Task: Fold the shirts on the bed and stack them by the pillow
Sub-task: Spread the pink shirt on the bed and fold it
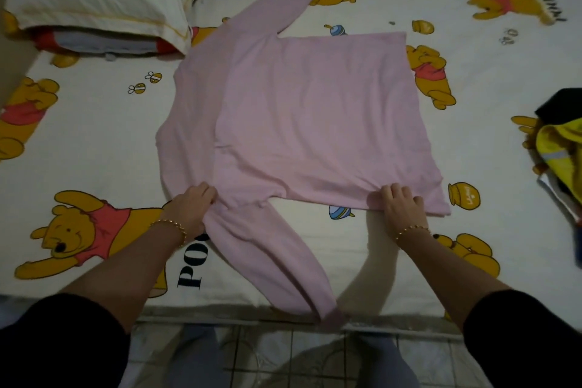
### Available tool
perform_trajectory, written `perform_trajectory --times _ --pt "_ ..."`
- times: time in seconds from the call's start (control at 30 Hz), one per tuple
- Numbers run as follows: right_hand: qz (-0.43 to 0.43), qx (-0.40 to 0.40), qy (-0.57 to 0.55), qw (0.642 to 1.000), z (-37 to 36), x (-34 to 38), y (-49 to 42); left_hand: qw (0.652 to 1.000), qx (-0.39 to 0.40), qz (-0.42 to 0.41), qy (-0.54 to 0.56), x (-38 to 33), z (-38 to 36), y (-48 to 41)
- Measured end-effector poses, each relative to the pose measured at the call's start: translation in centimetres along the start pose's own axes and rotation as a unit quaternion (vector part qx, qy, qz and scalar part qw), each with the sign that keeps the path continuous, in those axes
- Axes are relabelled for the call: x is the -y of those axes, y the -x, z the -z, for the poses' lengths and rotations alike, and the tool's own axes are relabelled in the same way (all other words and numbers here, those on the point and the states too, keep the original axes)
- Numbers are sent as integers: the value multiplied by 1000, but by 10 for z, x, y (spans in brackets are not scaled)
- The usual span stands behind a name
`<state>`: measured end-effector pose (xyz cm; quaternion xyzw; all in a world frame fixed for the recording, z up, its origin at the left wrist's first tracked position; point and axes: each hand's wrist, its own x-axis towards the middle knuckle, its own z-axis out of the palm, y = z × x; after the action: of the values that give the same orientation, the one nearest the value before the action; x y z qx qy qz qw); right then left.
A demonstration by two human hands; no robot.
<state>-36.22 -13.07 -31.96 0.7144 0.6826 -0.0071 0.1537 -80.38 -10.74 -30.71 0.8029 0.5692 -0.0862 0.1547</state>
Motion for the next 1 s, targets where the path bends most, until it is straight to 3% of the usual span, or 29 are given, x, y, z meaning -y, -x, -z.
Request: perform_trajectory --times 0.1,0.2,0.33,0.43,0.5,0.7,0.87,1.0 --pt "18 22 -14 1000 0 -3 -6 1000 8 2 -20 -2 -8 -1" --pt "22 52 -43 998 1 -7 -12 999 12 23 35 -3 -9 3" --pt "49 103 -150 982 0 -23 -1 994 41 55 84 -1 -3 13" --pt "97 170 -138 971 0 -31 18 992 97 61 52 1 -4 27" --pt "107 189 -119 969 2 -30 22 991 93 65 69 2 -2 31" --pt "19 127 -140 982 29 -29 -30 960 11 87 265 -6 46 -6" --pt "-10 56 -70 996 53 -26 -93 949 -60 135 278 7 66 -79" --pt "-42 56 -30 997 66 -26 -138 938 -110 174 280 26 83 -135"
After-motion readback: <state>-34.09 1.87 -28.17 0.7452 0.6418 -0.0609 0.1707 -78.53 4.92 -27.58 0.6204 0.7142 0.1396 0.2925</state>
